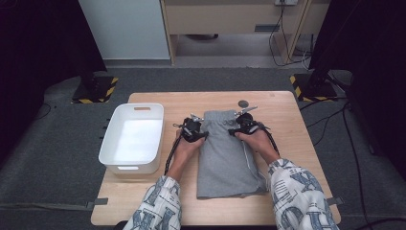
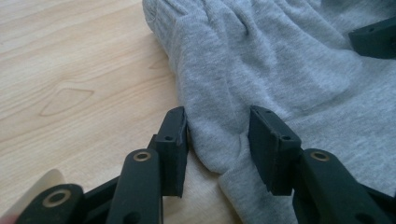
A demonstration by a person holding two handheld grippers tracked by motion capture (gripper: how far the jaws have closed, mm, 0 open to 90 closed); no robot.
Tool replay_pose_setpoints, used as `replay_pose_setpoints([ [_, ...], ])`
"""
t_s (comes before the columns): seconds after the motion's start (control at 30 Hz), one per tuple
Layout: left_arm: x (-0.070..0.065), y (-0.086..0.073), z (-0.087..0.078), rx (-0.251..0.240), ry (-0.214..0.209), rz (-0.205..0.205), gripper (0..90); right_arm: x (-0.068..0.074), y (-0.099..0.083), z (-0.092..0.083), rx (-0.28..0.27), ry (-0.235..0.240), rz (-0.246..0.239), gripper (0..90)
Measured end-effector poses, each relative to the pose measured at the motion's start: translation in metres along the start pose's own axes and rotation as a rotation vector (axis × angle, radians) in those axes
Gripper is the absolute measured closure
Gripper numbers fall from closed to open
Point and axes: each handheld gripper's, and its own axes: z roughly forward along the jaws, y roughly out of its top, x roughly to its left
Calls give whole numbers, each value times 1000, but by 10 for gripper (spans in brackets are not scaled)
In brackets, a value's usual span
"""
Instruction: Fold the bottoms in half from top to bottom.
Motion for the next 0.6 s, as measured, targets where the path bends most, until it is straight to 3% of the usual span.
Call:
replay_pose_setpoints([
  [0.4,-15,-20,-14,-34,-28,41,588,13,-25,-17,-24,29,-18,525],
  [0.6,-21,-22,-21,-8,-35,59,590,16,-32,-22,-31,48,-42,504],
])
